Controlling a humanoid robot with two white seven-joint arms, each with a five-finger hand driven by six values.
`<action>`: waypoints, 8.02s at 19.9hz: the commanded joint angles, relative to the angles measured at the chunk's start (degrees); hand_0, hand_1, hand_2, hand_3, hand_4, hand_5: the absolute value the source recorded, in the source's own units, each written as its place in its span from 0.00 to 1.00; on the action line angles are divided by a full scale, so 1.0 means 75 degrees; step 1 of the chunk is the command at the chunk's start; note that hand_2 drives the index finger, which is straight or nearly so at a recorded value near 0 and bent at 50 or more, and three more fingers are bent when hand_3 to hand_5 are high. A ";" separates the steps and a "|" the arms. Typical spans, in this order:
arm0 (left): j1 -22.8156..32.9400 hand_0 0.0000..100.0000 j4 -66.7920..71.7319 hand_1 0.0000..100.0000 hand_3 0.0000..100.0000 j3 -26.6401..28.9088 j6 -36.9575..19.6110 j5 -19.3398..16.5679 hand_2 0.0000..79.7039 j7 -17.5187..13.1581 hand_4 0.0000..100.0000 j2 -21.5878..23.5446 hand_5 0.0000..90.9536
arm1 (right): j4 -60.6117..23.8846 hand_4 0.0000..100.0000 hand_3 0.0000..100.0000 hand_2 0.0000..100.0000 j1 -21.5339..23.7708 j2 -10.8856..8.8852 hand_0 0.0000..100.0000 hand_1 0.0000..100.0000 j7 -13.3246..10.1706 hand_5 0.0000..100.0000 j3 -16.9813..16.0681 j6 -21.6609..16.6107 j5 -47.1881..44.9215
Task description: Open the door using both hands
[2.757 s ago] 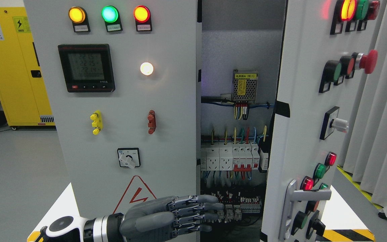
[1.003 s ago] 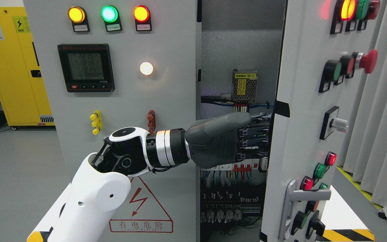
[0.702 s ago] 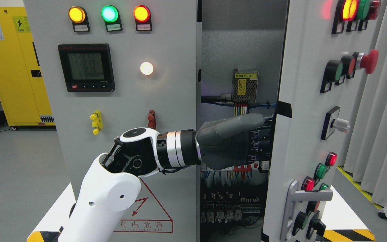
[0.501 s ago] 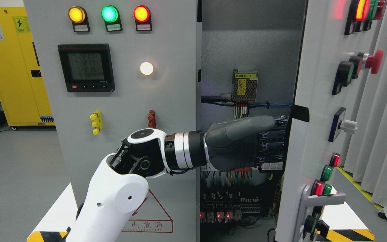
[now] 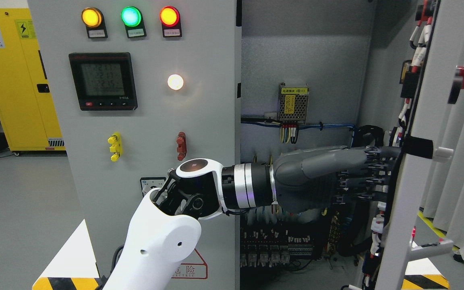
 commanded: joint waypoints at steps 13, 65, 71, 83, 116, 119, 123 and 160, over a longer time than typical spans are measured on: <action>-0.0034 0.12 -0.0483 0.56 0.00 -0.0728 -0.0051 0.0042 0.00 0.0562 0.00 -0.0583 0.00 | -0.0001 0.00 0.00 0.04 0.0176 -0.0140 0.00 0.50 -0.0016 0.00 0.0006 -0.0008 0.0000; 0.1812 0.12 -0.1970 0.56 0.00 -0.0131 -0.1059 -0.0025 0.00 0.2203 0.00 0.0518 0.00 | -0.0001 0.00 0.00 0.04 0.0258 -0.0164 0.00 0.50 -0.0016 0.00 -0.0041 -0.0008 0.0000; 0.4403 0.12 -0.2779 0.56 0.00 -0.0096 -0.1877 -0.1197 0.00 0.2203 0.00 0.1221 0.00 | -0.0001 0.00 0.00 0.04 0.0258 -0.0175 0.00 0.50 -0.0016 0.00 -0.0041 -0.0008 0.0000; 0.9116 0.12 -0.1389 0.56 0.00 0.0056 -0.4467 -0.2652 0.00 0.2203 0.00 0.2616 0.00 | -0.0001 0.00 0.00 0.04 0.0258 -0.0187 0.00 0.50 -0.0016 0.00 -0.0041 -0.0008 0.0000; 0.9271 0.12 1.0908 0.56 0.00 0.0830 -0.6215 -0.2711 0.00 0.4793 0.00 0.0718 0.00 | -0.0094 0.00 0.00 0.04 0.0258 -0.0070 0.00 0.50 -0.0016 0.00 -0.0076 -0.0019 0.0070; 0.9247 0.12 1.0908 0.56 0.00 0.0830 -0.6215 -0.2711 0.00 0.4793 0.00 0.0730 0.00 | -0.0676 0.00 0.00 0.04 0.0327 -0.0070 0.00 0.50 -0.0016 0.00 -0.0076 -0.0054 0.0035; 0.9235 0.12 1.0884 0.56 0.00 0.0841 -0.6227 -0.2711 0.00 0.4793 0.00 0.0730 0.00 | -0.3310 0.00 0.00 0.04 0.1053 -0.0082 0.00 0.50 -0.0016 0.00 -0.0088 -0.0230 0.0012; 0.8825 0.12 1.0849 0.56 0.00 0.0830 -0.6227 -0.2723 0.00 0.4711 0.00 0.0824 0.00 | -1.4755 0.00 0.00 0.04 0.0165 0.0000 0.00 0.50 -0.0098 0.00 0.0474 -0.0607 0.0221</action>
